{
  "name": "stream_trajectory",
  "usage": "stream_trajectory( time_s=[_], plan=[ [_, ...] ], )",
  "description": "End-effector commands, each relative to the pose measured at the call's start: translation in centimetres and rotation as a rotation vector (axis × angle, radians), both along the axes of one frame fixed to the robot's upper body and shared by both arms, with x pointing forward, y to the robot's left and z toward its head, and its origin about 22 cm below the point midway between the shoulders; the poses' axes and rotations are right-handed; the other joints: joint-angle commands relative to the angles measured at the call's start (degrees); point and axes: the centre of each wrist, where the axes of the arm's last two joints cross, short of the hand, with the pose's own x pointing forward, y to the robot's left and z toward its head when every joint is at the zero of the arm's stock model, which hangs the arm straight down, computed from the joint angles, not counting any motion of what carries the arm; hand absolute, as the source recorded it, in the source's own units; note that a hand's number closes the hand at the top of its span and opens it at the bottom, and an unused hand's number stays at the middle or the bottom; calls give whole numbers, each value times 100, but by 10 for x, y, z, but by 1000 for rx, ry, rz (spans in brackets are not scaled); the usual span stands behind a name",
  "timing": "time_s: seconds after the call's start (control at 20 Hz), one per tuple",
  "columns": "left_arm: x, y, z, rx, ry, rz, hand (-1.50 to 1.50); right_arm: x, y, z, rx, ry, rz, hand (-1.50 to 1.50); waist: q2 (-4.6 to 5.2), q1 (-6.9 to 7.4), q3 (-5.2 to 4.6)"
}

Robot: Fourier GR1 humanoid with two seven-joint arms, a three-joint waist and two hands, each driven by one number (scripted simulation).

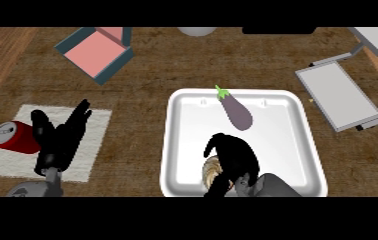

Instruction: Pick the cupcake from the tray and place it in the tiered shelf

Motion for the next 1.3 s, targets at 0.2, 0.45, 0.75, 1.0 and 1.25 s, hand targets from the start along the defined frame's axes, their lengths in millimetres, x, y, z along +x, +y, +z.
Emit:
stream_trajectory(
  time_s=[0.2,0.45,0.75,1.0,1.25],
  plan=[
    [8,-12,-7,-12,61,12,0,-16,7,-21,73,20,70,150,99,-18,-3],
    [-8,-5,-17,-12,46,4,0,-19,22,37,144,-145,75,150,88,-10,-5],
    [-10,-1,-10,-14,30,48,0,83,-84,53,40,-380,-816,150,168,-233,-17],
    [-5,-9,-2,-14,33,-9,0,127,-101,118,-35,-665,-1058,150,132,84,-33],
    [-6,-6,-8,-6,44,-18,0,149,-95,176,-178,-856,-1196,150,104,146,-47]
  ],
)
